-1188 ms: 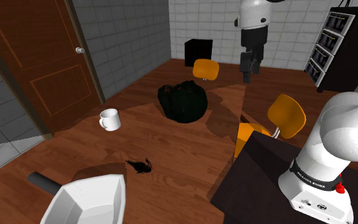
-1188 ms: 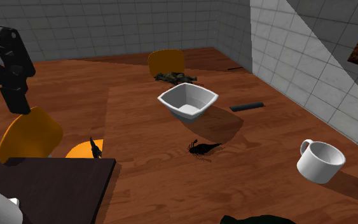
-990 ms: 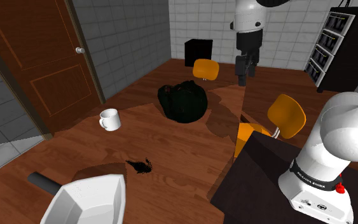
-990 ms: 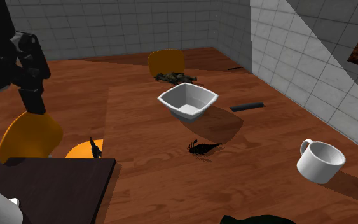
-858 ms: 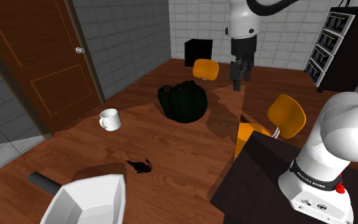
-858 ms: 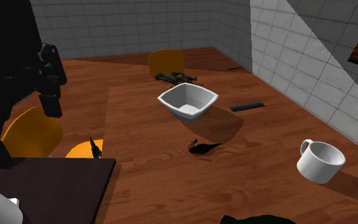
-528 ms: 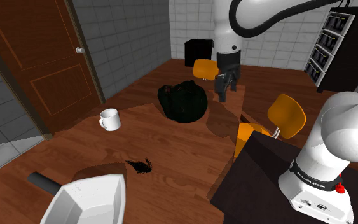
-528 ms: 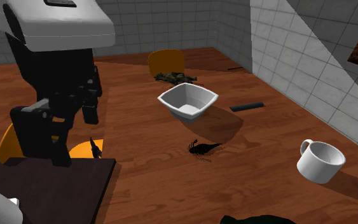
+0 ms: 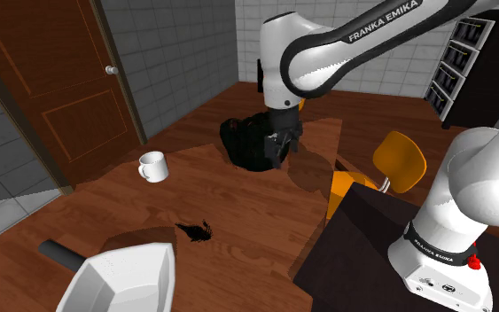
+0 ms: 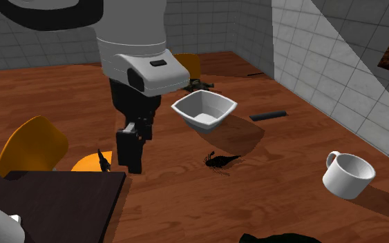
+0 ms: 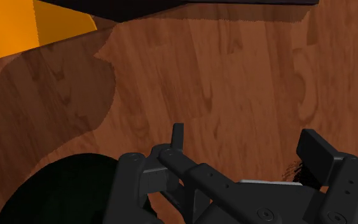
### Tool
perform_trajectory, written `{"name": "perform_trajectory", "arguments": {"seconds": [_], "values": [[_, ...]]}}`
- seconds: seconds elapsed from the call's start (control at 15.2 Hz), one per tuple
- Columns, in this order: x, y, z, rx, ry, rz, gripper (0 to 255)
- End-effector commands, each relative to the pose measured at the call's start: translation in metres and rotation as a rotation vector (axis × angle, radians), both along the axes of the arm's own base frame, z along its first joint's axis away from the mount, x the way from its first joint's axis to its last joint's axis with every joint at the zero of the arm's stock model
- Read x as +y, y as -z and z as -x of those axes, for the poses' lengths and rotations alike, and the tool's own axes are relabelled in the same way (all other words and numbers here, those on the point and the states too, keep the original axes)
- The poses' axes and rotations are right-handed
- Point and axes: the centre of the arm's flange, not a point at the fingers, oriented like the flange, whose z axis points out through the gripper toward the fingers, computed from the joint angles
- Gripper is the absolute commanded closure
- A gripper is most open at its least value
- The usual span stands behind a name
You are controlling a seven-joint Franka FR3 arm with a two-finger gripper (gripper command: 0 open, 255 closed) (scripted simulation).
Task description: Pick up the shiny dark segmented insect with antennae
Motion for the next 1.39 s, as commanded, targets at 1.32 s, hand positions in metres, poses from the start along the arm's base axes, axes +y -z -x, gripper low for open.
{"name": "perform_trajectory", "arguments": {"seconds": [1.32], "values": [[0.172,0.17,-0.147,-0.094,-0.015,0.017,0]]}}
